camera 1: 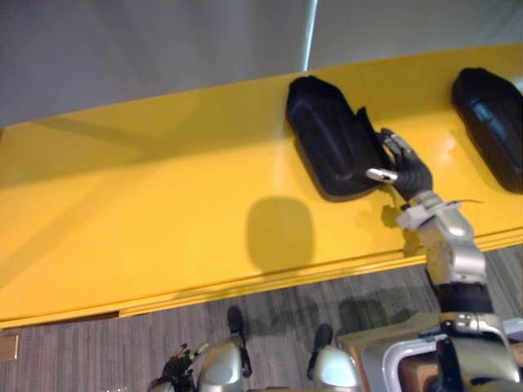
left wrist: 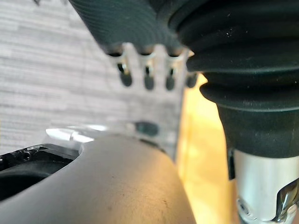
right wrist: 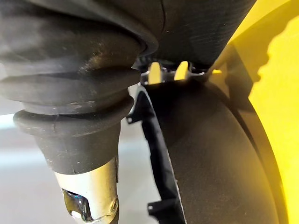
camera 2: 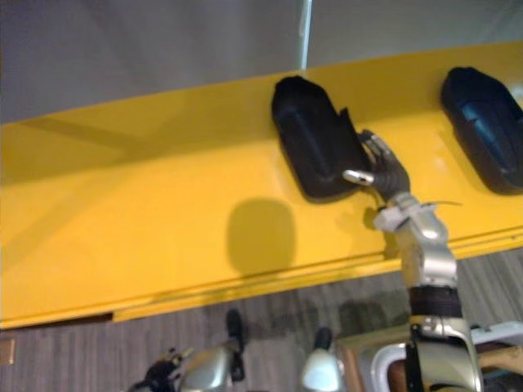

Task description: Walk over and take plastic housings, then place them on the shelf

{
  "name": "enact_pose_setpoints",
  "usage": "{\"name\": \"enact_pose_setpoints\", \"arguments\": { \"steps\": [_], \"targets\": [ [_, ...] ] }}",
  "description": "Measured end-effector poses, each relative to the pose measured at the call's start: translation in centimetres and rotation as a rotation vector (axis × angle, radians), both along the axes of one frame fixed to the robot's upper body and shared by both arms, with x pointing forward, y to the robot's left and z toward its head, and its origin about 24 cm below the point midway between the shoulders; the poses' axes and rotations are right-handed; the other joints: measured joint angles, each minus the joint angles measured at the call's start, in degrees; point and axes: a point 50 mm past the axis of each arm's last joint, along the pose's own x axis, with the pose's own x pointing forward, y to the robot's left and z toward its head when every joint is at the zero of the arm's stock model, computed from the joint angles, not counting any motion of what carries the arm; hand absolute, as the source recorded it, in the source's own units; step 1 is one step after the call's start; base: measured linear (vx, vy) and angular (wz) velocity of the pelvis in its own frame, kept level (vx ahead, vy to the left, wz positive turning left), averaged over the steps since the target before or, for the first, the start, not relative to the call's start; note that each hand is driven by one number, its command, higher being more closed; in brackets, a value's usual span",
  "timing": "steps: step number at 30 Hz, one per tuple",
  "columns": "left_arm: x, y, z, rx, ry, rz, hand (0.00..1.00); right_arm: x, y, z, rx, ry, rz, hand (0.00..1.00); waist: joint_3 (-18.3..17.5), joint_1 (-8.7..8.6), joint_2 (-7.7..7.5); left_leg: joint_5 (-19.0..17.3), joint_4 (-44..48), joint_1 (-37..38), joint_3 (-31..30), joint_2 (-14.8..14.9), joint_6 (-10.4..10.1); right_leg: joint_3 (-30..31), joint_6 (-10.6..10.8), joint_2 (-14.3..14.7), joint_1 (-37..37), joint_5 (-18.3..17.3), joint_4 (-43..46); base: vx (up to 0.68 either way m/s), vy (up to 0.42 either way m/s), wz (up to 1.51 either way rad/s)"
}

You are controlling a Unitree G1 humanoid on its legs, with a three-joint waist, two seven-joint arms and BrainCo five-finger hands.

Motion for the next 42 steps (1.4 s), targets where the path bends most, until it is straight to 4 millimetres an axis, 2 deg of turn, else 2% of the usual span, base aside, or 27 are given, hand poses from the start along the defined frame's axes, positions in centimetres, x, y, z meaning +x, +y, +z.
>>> {"name": "enact_pose_setpoints", "arguments": {
  "steps": [3,22,30,34,37,39,42],
  "targets": [
    [0.0,0.0,0.0,0.001,0.001,-0.002,0.0,-0.1,0.7,0.0,-0.017,-0.001,0.032,0.0,0.0,0.07,-0.03,0.0,0.0,0.0,0.8,0.2,0.0,0.7,0.0,0.1,-0.5,0.0,0.2,-0.01,0.001,-0.12],
    [0.0,0.4,0.0,0.011,0.011,-0.009,0.0,-0.6,1.6,-0.8,-0.052,0.012,0.071,0.0,0.2,0.14,-1.0,0.2,0.0,0.1,0.7,0.3,-0.1,0.7,0.1,0.2,-0.5,0.0,0.6,0.0,0.0,0.0],
    [-0.3,0.8,-0.2,0.023,0.027,-0.009,0.0,-0.7,1.8,-1.4,-0.035,0.018,0.032,0.0,-0.3,0.31,-2.03,0.2,0.0,0.2,0.6,0.2,-0.1,0.6,0.1,0.2,-0.4,-0.1,0.5,0.0,0.0,0.0],
    [-0.5,0.9,-0.1,0.03,0.03,-0.01,0.0,-1.6,1.6,-1.9,-0.085,-0.013,-0.101,0.0,-0.9,0.41,-2.84,0.2,0.0,0.5,0.4,0.2,-0.1,0.4,0.4,0.2,0.3,0.0,-0.2,0.0,0.0,0.02],
    [-0.8,1.1,-0.2,0.039,0.04,-0.004,0.0,-3.0,0.6,-0.9,-0.142,-0.114,-0.279,0.0,-1.9,0.23,-3.48,0.0,-0.3,0.6,0.7,0.1,0.0,0.5,0.9,0.2,0.7,0.3,-1.3,0.01,0.005,-0.03],
    [-1.4,1.3,-0.3,0.044,0.055,0.001,0.0,-4.7,-0.8,0.4,-0.108,-0.212,-0.425,0.0,-3.9,-0.34,-4.23,-0.3,-0.3,0.8,1.0,0.1,-0.2,0.6,1.1,0.4,1.5,0.7,-2.7,0.05,0.004,-0.04],
    [-2.5,1.5,-0.5,0.048,0.083,0.01,0.0,-6.9,-2.0,0.3,-0.082,-0.26,-0.567,0.0,-7.6,-1.46,-5.67,-0.7,-0.3,1.1,1.4,0.5,-0.7,0.8,1.1,0.8,1.8,0.8,-3.4,0.06,-0.011,-0.07]
  ]
}}
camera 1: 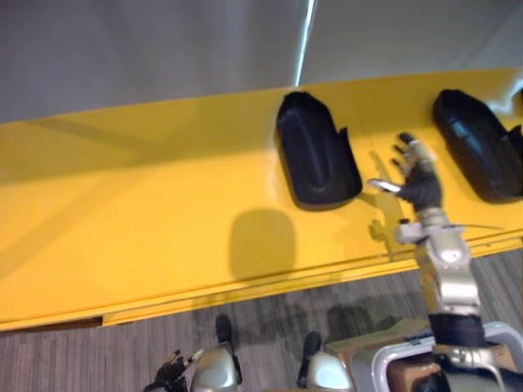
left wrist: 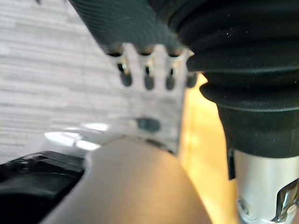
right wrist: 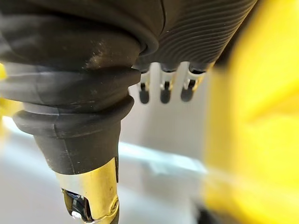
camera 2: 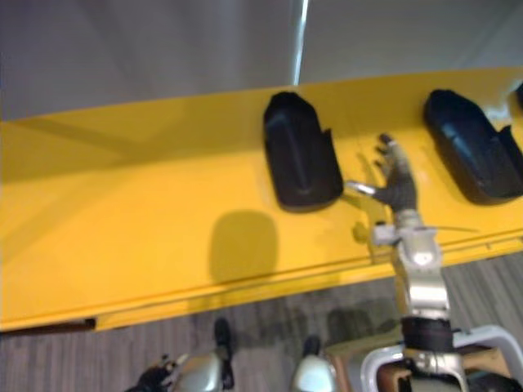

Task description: Walk over and take plastic housings, then place them on the shelf

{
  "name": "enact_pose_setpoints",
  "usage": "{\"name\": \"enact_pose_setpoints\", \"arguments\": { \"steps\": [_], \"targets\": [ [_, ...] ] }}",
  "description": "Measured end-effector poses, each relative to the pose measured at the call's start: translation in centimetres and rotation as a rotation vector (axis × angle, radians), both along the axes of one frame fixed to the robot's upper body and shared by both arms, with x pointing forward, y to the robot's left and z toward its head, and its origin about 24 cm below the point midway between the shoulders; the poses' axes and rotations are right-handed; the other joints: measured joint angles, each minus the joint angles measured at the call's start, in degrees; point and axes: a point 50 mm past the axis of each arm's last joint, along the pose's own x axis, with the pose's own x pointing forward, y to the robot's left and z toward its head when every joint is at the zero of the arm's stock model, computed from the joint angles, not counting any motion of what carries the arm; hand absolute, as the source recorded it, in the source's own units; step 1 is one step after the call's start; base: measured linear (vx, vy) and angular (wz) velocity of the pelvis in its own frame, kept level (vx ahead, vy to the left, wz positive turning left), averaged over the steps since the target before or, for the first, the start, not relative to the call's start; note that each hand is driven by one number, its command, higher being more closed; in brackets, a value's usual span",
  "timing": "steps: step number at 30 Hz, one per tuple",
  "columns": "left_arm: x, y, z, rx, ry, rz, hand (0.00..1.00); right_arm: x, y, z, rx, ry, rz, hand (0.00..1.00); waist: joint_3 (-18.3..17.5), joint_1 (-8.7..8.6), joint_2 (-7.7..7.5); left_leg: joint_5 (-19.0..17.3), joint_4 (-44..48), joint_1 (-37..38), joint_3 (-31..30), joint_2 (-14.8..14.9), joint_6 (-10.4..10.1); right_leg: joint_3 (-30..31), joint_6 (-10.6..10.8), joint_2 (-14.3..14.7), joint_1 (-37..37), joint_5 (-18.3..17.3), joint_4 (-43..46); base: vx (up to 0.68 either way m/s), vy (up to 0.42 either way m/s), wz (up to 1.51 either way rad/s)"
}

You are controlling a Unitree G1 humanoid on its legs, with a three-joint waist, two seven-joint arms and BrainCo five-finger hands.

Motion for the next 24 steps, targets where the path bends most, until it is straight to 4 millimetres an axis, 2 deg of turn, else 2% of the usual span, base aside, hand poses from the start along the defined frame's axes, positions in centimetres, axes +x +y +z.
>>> {"name": "enact_pose_setpoints", "arguments": {
  "steps": [3,5,7,10,11,12,14,17,20,24],
  "targets": [
    [-0.2,0.3,0.0,0.024,0.012,0.02,0.0,-2.2,-1.0,-1.6,0.037,0.008,-0.1,0.0,-2.2,-0.46,-0.75,-0.1,0.0,1.1,0.8,0.5,-0.1,0.3,-0.2,0.6,1.1,0.1,-0.7,0.05,-0.03,-0.1],
    [-0.6,0.3,-0.2,0.028,0.036,0.031,0.0,-3.1,-1.0,-3.0,0.071,0.036,-0.111,0.0,-2.9,-1.37,-0.48,-0.3,0.0,2.5,0.9,0.4,-0.4,0.2,-0.3,0.6,2.8,0.2,-1.5,-0.02,-0.003,-0.08],
    [-1.0,0.0,-0.4,0.023,0.058,0.037,0.0,-4.2,-0.9,-4.6,0.129,0.073,-0.118,0.0,-4.2,-1.5,0.21,-0.7,0.0,2.9,1.4,0.5,-0.4,0.5,-0.5,0.6,2.8,0.0,-1.7,-0.05,0.019,-0.13],
    [-1.2,-0.4,-0.6,0.017,0.08,0.054,0.0,-6.1,-0.3,-7.8,0.219,0.164,-0.179,0.0,-5.4,-1.59,1.17,-1.3,0.0,3.7,2.7,0.5,-0.6,1.8,-0.6,0.6,2.8,0.0,-2.3,-0.04,0.034,-0.22],
    [-1.4,-0.3,-0.7,0.019,0.09,0.063,0.0,-6.9,0.1,-9.3,0.272,0.208,-0.21,0.0,-5.8,-1.61,1.34,-1.7,0.0,4.0,3.0,0.4,-0.3,2.1,-0.6,0.6,2.9,0.0,-2.5,-0.03,0.024,-0.13],
    [-1.5,-0.3,-0.7,0.018,0.096,0.064,0.0,-7.2,0.3,-10.2,0.306,0.231,-0.226,0.0,-6.1,-1.67,1.45,-1.7,0.0,4.0,3.1,0.4,-0.3,2.1,-0.6,0.6,2.9,0.0,-2.5,-0.02,0.025,-0.1],
    [-1.8,-0.6,-0.9,0.007,0.116,0.075,0.0,-8.6,1.1,-13.5,0.418,0.334,-0.314,0.0,-6.4,-2.36,1.53,-1.8,0.0,4.0,3.6,0.4,-0.3,2.5,-1.0,0.6,2.8,0.3,-2.9,0.01,0.021,-0.08],
    [-2.0,-0.6,-1.0,0.008,0.129,0.084,0.0,-10.4,1.6,-16.6,0.499,0.423,-0.448,0.0,-6.5,-2.85,1.63,-2.2,0.0,4.2,4.4,0.3,-0.3,3.2,-1.5,0.6,2.8,0.7,-3.6,0.03,0.027,-0.13],
    [-2.0,-0.5,-1.0,0.011,0.13,0.086,0.0,-11.8,1.6,-18.2,0.522,0.465,-0.548,0.0,-6.5,-2.84,1.59,-2.6,0.0,5.1,5.4,0.3,-0.8,3.8,-1.5,0.6,3.5,0.9,-3.7,0.08,0.016,-0.14],
    [-1.8,-0.7,-1.1,0.005,0.131,0.102,0.0,-12.5,1.6,-19.4,0.528,0.512,-0.584,0.0,-7.4,-2.86,1.7,-3.2,0.0,6.0,6.3,0.3,-0.9,4.6,-1.1,0.6,3.9,1.1,-3.9,0.09,0.013,-0.14]
  ]
}}
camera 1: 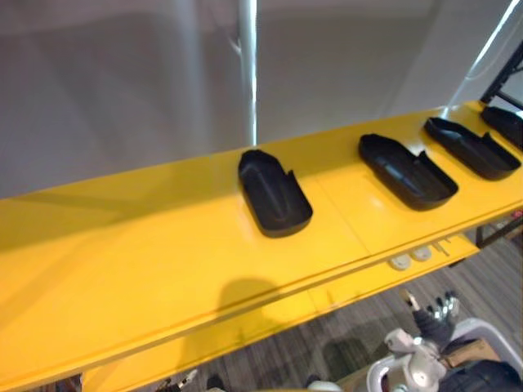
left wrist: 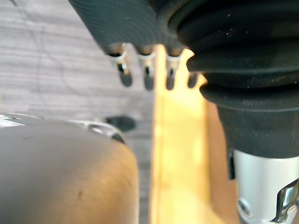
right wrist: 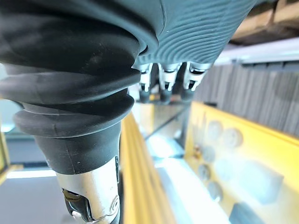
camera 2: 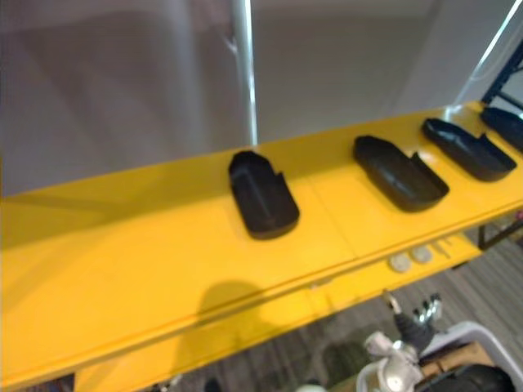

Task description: Walk over and take plastic housings, then place them on the shelf

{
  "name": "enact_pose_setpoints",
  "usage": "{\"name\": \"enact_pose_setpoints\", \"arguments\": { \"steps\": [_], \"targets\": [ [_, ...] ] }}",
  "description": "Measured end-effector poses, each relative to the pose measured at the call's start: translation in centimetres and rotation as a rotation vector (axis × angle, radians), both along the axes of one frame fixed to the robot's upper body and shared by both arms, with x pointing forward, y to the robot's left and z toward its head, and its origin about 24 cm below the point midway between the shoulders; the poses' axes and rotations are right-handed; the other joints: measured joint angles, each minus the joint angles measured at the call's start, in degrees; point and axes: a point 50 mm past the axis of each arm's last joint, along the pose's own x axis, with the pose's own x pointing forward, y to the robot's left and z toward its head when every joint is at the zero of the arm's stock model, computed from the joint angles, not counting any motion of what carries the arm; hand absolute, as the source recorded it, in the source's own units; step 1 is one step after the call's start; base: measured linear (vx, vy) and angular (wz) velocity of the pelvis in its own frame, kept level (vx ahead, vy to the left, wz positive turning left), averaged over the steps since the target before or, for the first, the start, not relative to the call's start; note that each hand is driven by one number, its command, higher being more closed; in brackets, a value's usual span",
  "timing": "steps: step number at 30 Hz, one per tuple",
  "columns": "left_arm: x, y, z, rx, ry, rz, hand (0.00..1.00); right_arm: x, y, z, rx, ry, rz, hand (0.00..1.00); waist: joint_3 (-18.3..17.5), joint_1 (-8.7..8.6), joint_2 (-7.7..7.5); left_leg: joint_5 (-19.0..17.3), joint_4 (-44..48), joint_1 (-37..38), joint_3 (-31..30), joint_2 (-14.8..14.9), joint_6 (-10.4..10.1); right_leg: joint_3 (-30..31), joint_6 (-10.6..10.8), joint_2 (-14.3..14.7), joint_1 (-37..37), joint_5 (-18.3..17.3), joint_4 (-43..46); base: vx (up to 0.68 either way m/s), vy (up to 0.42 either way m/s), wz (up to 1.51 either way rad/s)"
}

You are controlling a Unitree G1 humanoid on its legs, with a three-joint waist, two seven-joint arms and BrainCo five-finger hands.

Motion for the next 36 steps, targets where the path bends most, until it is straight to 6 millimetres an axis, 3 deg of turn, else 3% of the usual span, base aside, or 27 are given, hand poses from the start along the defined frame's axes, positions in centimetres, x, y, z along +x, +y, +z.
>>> {"name": "enact_pose_setpoints", "arguments": {
  "steps": [7,12,18,19,21,22,23,25,28,29,32,36],
  "targets": [
    [1.6,-0.9,0.1,-0.015,-0.026,-0.028,0.0,0.0,0.5,-0.4,0.018,0.007,0.004,0.0,-0.1,-0.1,-0.22,-0.6,0.0,0.9,1.3,0.1,-0.5,1.0,0.0,0.2,0.4,0.0,-0.6,0.04,0.007,-0.08],
    [1.7,-0.9,0.0,0.023,0.017,-0.147,0.0,1.0,1.7,-0.1,0.021,-0.039,0.073,0.0,-0.3,-0.33,-0.19,-1.7,0.0,3.7,5.9,1.5,-1.6,5.4,-0.5,1.6,0.2,-0.3,-0.6,-0.01,-0.007,-0.46],
    [1.4,-1.1,-0.2,0.035,0.051,-0.21,0.0,1.1,1.7,0.6,0.002,-0.069,0.149,0.0,-1.7,-1.59,0.6,-3.3,1.7,4.9,10.4,3.3,-3.1,12.0,-0.7,4.0,-3.0,0.6,-0.5,0.05,-0.02,-0.55],
    [1.5,-0.9,-0.2,0.035,0.049,-0.195,0.0,1.3,1.9,0.7,0.002,-0.074,0.178,0.0,-1.5,-1.57,0.14,-5.2,6.1,3.6,8.9,4.3,-2.4,13.5,-0.8,4.3,-3.3,0.8,-0.4,0.1,-0.051,-0.83],
    [1.9,-0.8,0.0,0.023,0.014,-0.127,0.0,2.0,2.6,0.9,-0.003,-0.088,0.268,0.0,-1.2,-1.07,-0.35,-11.1,23.6,-3.2,-1.1,7.3,3.7,17.6,-1.4,5.3,-4.6,0.6,1.7,0.05,-0.081,-0.94],
    [1.8,-0.9,0.0,0.014,0.007,-0.101,0.0,2.6,2.8,1.2,-0.012,-0.103,0.299,0.0,-1.0,-0.89,-0.16,-12.7,28.6,-5.5,-5.5,7.6,5.0,19.0,-1.7,5.7,-4.9,0.4,2.3,0.01,0.021,-1.39],
    [1.6,-1.8,-0.2,-0.026,-0.016,0.007,0.0,3.5,2.9,1.7,-0.038,-0.125,0.363,0.0,-0.8,0.33,1.99,-17.5,34.6,-7.5,-16.6,6.3,4.6,23.1,-1.9,7.6,-6.4,0.2,3.6,-0.01,0.11,-1.41],
    [1.4,-2.8,-0.4,-0.054,-0.024,0.055,0.0,4.3,2.7,2.2,-0.064,-0.143,0.4,0.0,-0.7,1.98,4.32,-20.8,34.1,-6.9,-22.2,5.5,4.7,26.6,-1.2,10.0,-8.2,0.6,4.7,-0.09,0.222,-1.25],
    [1.4,-2.3,-0.3,-0.039,-0.033,0.032,0.0,5.8,3.9,3.2,-0.064,-0.205,0.455,0.0,-0.3,1.34,3.98,-24.3,26.7,-5.1,-22.2,4.6,0.7,28.5,0.2,10.3,-12.5,1.5,6.5,-0.18,0.17,-0.41],
    [2.0,-1.8,-0.1,-0.025,-0.058,0.032,0.0,6.0,4.2,3.3,-0.057,-0.209,0.47,0.0,0.9,1.75,2.96,-24.5,26.7,-5.2,-21.8,3.6,-0.8,28.7,0.9,9.3,-12.8,2.0,6.7,-0.24,0.152,-0.22],
    [2.0,-1.7,0.0,-0.009,-0.071,0.042,0.0,6.3,5.3,3.6,-0.046,-0.229,0.523,0.0,1.2,2.22,2.43,-24.9,27.7,-5.1,-20.9,2.5,-0.1,28.2,0.7,7.7,-12.3,2.2,5.6,-0.17,0.114,-0.16],
    [1.8,-1.6,-0.1,-0.001,-0.071,0.044,0.0,6.3,5.6,3.8,-0.05,-0.238,0.566,0.0,0.9,2.07,3.29,-24.9,27.7,-5.7,-22.0,2.7,-0.3,26.6,0.2,7.7,-12.3,2.5,4.9,-0.02,0.02,0.08]
  ]
}}
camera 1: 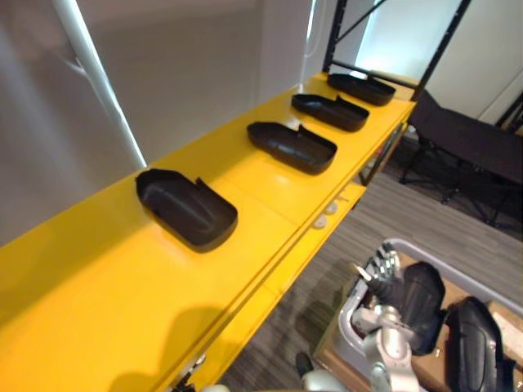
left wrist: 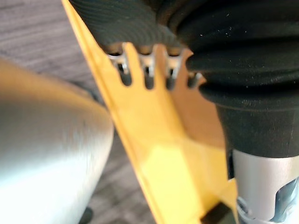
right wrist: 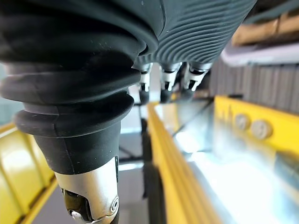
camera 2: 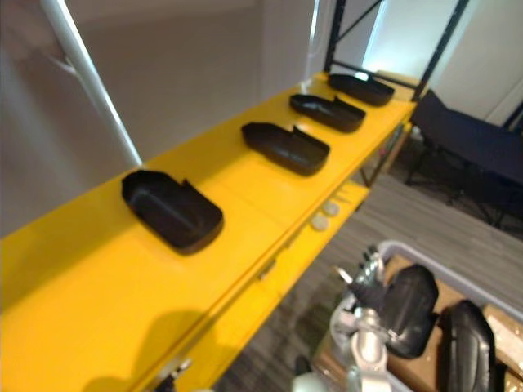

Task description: Walk over and take plastic housings, then place them on the shelf

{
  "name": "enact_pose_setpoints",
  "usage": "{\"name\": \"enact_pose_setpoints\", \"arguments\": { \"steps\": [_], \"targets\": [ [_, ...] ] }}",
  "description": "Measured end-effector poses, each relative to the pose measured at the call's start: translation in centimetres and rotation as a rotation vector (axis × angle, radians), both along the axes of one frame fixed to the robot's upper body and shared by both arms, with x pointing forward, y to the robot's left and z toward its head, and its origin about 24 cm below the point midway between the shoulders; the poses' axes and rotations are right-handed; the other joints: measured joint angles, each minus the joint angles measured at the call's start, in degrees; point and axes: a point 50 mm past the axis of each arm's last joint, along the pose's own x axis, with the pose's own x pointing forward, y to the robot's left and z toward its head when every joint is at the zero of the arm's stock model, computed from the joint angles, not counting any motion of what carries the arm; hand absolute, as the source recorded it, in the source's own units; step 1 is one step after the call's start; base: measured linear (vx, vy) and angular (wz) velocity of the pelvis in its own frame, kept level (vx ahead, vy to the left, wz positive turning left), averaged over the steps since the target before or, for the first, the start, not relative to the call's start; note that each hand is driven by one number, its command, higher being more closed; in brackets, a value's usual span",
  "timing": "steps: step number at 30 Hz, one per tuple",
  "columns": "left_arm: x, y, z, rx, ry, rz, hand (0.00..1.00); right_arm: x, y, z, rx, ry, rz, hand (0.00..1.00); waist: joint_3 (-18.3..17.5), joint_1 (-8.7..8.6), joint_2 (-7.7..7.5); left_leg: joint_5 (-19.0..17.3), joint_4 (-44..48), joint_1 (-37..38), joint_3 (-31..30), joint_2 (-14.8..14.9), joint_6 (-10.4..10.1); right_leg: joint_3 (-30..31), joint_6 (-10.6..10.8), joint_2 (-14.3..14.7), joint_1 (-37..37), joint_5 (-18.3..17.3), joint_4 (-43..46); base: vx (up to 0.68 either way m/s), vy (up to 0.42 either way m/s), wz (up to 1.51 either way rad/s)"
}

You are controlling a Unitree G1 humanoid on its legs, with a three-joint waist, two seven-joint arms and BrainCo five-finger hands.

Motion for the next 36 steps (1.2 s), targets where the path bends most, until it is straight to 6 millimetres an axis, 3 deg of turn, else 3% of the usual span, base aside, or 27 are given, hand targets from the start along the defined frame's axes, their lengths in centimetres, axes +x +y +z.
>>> {"name": "enact_pose_setpoints", "arguments": {
  "steps": [3,6,10,12,13,14,15,16,17,18,19,20,22,23,24,25,26,28,29,30,32,36],
  "targets": [
    [-0.1,0.1,0.0,0.008,0.0,0.003,0.0,0.0,0.3,-0.1,-0.002,0.004,0.015,0.0,0.2,0.37,1.05,0.1,0.2,-0.7,-1.0,0.5,-0.7,-1.2,1.0,0.2,0.1,0.7,-0.2,0.07,0.003,0.17],
    [0.3,0.2,0.1,0.031,-0.007,-0.034,0.0,0.1,0.6,-0.3,0.017,0.017,0.019,0.0,0.6,0.94,1.16,-0.7,2.2,-2.0,-2.5,0.7,-0.7,-2.1,1.2,0.5,0.0,0.9,-0.2,0.06,0.026,0.15],
    [1.7,0.3,1.2,0.082,-0.131,-0.009,0.0,-0.6,1.0,-0.6,0.072,0.034,-0.056,0.0,5.8,2.21,0.22,-5.5,11.9,-2.5,-0.7,1.8,0.5,-3.2,0.9,2.5,-2.6,1.0,8.6,-0.1,0.124,-0.43],
    [2.7,0.4,1.8,0.103,-0.179,0.0,0.0,-1.2,1.3,-0.5,0.088,0.033,-0.059,0.0,7.2,2.77,-1.52,-5.5,12.6,-2.6,1.0,0.7,1.3,-6.4,-0.9,1.9,-4.8,2.3,10.9,-0.25,0.054,-0.67],
    [3.3,0.0,1.9,0.106,-0.189,0.009,0.0,-1.3,1.7,-0.2,0.093,0.018,-0.041,0.0,7.7,2.96,-1.48,-4.1,11.7,-3.7,3.6,0.7,3.0,-8.5,-5.7,1.8,-5.4,7.7,6.8,-0.37,0.008,-1.05],
    [4.0,-0.2,2.0,0.104,-0.199,0.0,0.0,-1.0,2.2,0.2,0.098,-0.003,-0.014,0.0,8.5,3.79,-1.57,-2.8,10.9,-4.3,7.0,2.0,3.5,-12.9,-6.4,1.2,-7.7,5.4,12.2,-0.47,0.003,-1.31],
    [4.9,0.3,2.5,0.138,-0.211,-0.036,0.0,-0.9,2.6,0.5,0.098,-0.025,0.018,0.0,10.0,3.8,-3.79,-1.4,10.9,-4.4,9.6,1.1,3.3,-19.5,-8.2,-1.0,-10.8,-4.3,28.5,-0.38,0.002,-1.17],
    [5.6,1.4,2.9,0.173,-0.218,-0.056,0.0,-0.9,2.7,0.6,0.097,-0.036,0.029,0.0,10.3,3.3,-7.05,-1.4,11.7,-4.8,10.9,-0.7,4.3,-24.3,-7.0,-3.5,-10.4,-7.1,29.3,-0.39,0.057,-1.17],
    [5.8,1.8,3.1,0.187,-0.213,-0.066,0.0,-0.4,3.1,0.7,0.092,-0.05,0.061,0.0,10.5,3.79,-6.55,-2.0,11.6,-6.7,10.3,-1.5,4.9,-26.1,-3.0,-1.8,-8.8,-5.2,19.3,-0.39,0.062,-1.73],
    [5.4,1.4,2.5,0.179,-0.161,-0.072,0.0,0.8,3.0,1.1,0.073,-0.073,0.078,0.0,9.6,5.75,-3.91,1.7,7.4,-8.7,10.9,0.9,8.1,-29.4,-5.2,-0.2,-9.9,-4.7,20.8,-0.38,0.048,-1.89],
    [5.2,1.6,2.5,0.188,-0.146,-0.07,0.0,1.1,3.3,1.2,0.075,-0.091,0.084,0.0,9.8,5.74,-3.64,3.8,5.7,-8.6,13.6,2.6,7.3,-31.7,-9.1,-1.2,-10.9,-7.8,29.6,-0.31,-0.027,-1.85],
    [4.9,2.5,2.5,0.215,-0.121,-0.074,0.0,1.2,3.6,1.0,0.059,-0.099,0.105,0.0,9.1,5.65,-5.11,7.7,1.4,-8.3,16.4,3.2,7.4,-34.2,-8.0,-5.8,-6.4,-10.0,39.9,-0.2,-0.107,-1.22],
    [4.1,3.7,2.5,0.249,-0.088,-0.082,0.0,1.4,4.5,1.1,0.046,-0.103,0.147,0.0,7.4,6.84,-7.43,9.0,0.9,-10.3,20.0,3.3,7.2,-34.2,-6.6,-11.8,0.2,-6.4,40.9,-0.2,-0.183,-1.2],
    [3.1,4.5,2.4,0.277,-0.05,-0.102,0.0,1.9,5.4,1.6,0.03,-0.128,0.187,0.0,5.6,7.36,-9.73,9.1,3.0,-13.1,22.9,4.4,6.5,-33.4,-6.5,-15.4,3.7,0.0,36.2,-0.27,-0.225,-1.64],
    [2.5,4.4,2.0,0.276,-0.017,-0.115,0.0,2.9,5.6,2.1,-0.006,-0.143,0.209,0.0,6.0,8.13,-7.87,10.1,3.3,-14.7,23.7,7.0,5.4,-33.9,-5.5,-11.9,4.5,-0.8,29.2,-0.27,-0.189,-1.54],
    [2.2,4.1,1.7,0.262,-0.001,-0.11,0.0,3.2,5.6,2.1,-0.015,-0.139,0.206,0.0,5.9,8.2,-7.23,11.9,0.9,-14.2,24.2,7.9,5.4,-34.1,-5.5,-11.2,5.3,-1.0,26.2,-0.22,-0.186,-1.23],
    [1.7,3.8,1.5,0.257,0.018,-0.131,0.0,3.1,5.4,2.1,-0.019,-0.132,0.193,0.0,5.9,7.36,-6.89,15.0,-2.8,-12.8,26.5,7.7,4.9,-34.1,-5.7,-11.9,4.8,-2.7,25.7,-0.16,-0.172,-0.73],
    [1.5,3.7,1.3,0.257,0.038,-0.162,0.0,3.1,5.0,1.8,-0.04,-0.1,0.186,0.0,5.8,6.41,-6.85,15.7,-1.6,-12.5,28.3,7.4,5.0,-31.7,-4.7,-14.8,4.6,-4.7,26.4,-0.15,-0.188,-0.45],
    [1.6,3.8,1.4,0.255,0.032,-0.164,0.0,2.9,4.8,1.5,-0.045,-0.075,0.172,0.0,5.7,5.65,-6.26,15.7,1.0,-13.7,28.3,8.3,5.0,-29.7,-1.8,-14.6,5.5,-6.8,24.3,-0.16,-0.179,-0.13],
    [1.7,3.7,1.4,0.25,0.029,-0.159,0.0,2.8,4.6,1.4,-0.051,-0.061,0.166,0.0,5.4,5.43,-5.88,15.7,2.1,-14.4,28.2,9.0,4.9,-29.6,-0.4,-13.8,6.4,-8.3,22.8,-0.2,-0.257,-0.27],
    [1.4,3.3,1.2,0.215,0.029,-0.094,0.0,2.0,4.1,0.3,-0.065,0.013,0.156,0.0,4.7,5.46,-4.03,17.9,2.0,-14.4,28.9,11.8,2.7,-30.4,3.0,-10.5,10.0,-12.3,14.7,-0.19,-0.28,-0.48],
    [-0.9,2.1,0.4,0.106,0.052,0.1,0.0,0.6,3.3,-1.2,-0.099,0.102,0.152,0.0,4.5,4.38,-1.28,22.8,-2.0,-12.3,28.2,14.5,0.5,-32.3,3.3,-5.6,13.4,-12.5,6.0,-0.19,-0.23,-0.36]
  ]
}}
